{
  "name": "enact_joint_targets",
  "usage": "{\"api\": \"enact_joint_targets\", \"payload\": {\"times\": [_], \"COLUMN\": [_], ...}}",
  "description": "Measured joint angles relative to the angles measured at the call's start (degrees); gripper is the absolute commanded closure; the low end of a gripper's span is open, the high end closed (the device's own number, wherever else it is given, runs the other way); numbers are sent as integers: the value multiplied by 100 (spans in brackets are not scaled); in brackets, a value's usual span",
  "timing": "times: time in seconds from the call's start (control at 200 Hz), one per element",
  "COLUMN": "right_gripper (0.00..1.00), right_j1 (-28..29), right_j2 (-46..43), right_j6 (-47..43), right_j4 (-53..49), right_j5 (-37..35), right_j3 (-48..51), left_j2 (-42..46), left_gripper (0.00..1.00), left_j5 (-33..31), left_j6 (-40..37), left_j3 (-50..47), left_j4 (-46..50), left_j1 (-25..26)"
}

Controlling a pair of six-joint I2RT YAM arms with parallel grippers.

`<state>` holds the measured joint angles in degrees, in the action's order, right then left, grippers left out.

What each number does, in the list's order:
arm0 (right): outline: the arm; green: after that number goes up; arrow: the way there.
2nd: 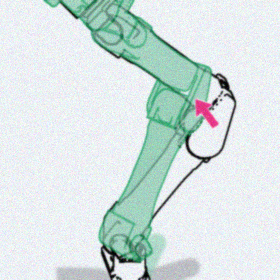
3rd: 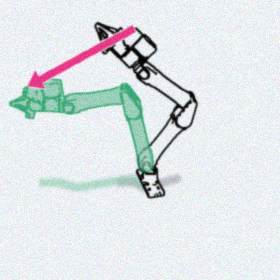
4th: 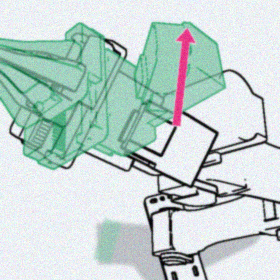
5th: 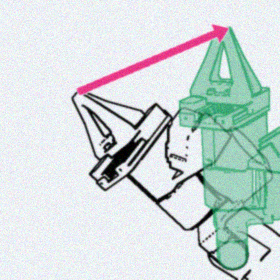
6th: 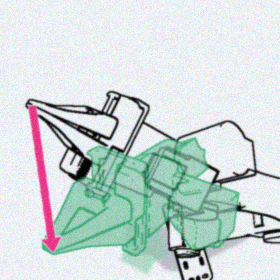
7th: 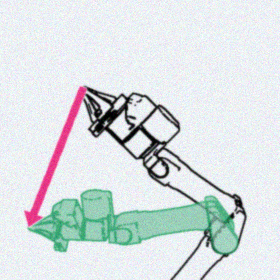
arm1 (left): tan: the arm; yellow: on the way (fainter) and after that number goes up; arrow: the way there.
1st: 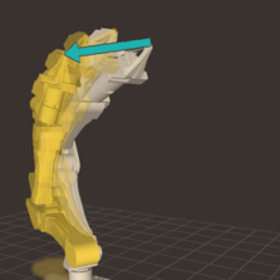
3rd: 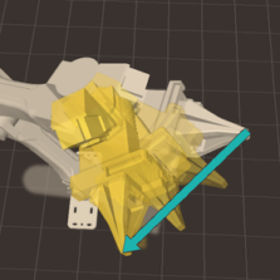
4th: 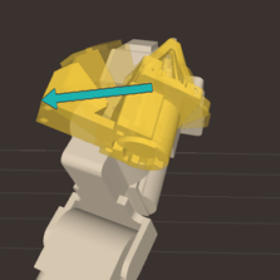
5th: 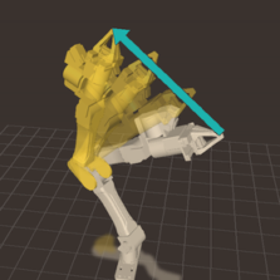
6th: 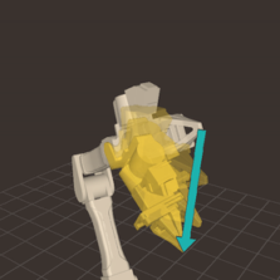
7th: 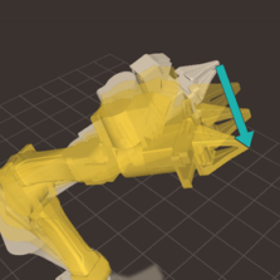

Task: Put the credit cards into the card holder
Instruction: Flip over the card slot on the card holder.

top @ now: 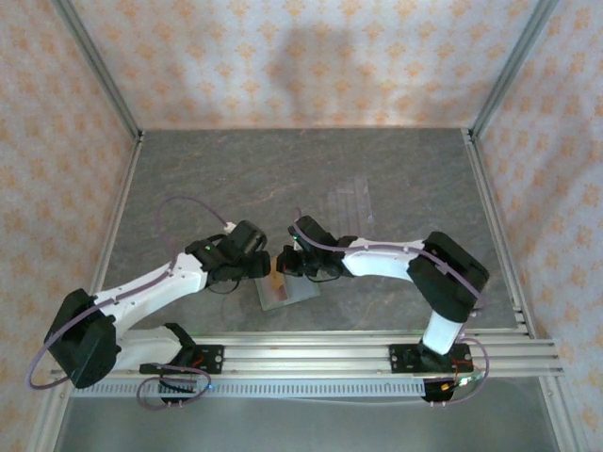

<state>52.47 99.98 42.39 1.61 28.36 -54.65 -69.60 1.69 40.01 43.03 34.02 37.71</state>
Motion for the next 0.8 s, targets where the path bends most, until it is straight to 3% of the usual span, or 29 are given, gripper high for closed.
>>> {"api": "enact_joint_targets", "payload": {"times": [0.3,0.48,0.801], "right_gripper": [100,100,100], "right_j1": [0,-46,-227], "right_j2": [273,271,269], "right_j6": [7,61,236], "right_j4": [339,538,730], "right_j5": [216,361,654], "right_j3": [-2,66,216], "left_j2": [-494,-811,-1139], "left_gripper": [51,52,64], "left_j5": [114,232,234], "left_j6": [-4,-2,31], "left_j3": [0,-2,-299], "left_j4": [4,-42,-439], "left_j1": [0,0,0]}}
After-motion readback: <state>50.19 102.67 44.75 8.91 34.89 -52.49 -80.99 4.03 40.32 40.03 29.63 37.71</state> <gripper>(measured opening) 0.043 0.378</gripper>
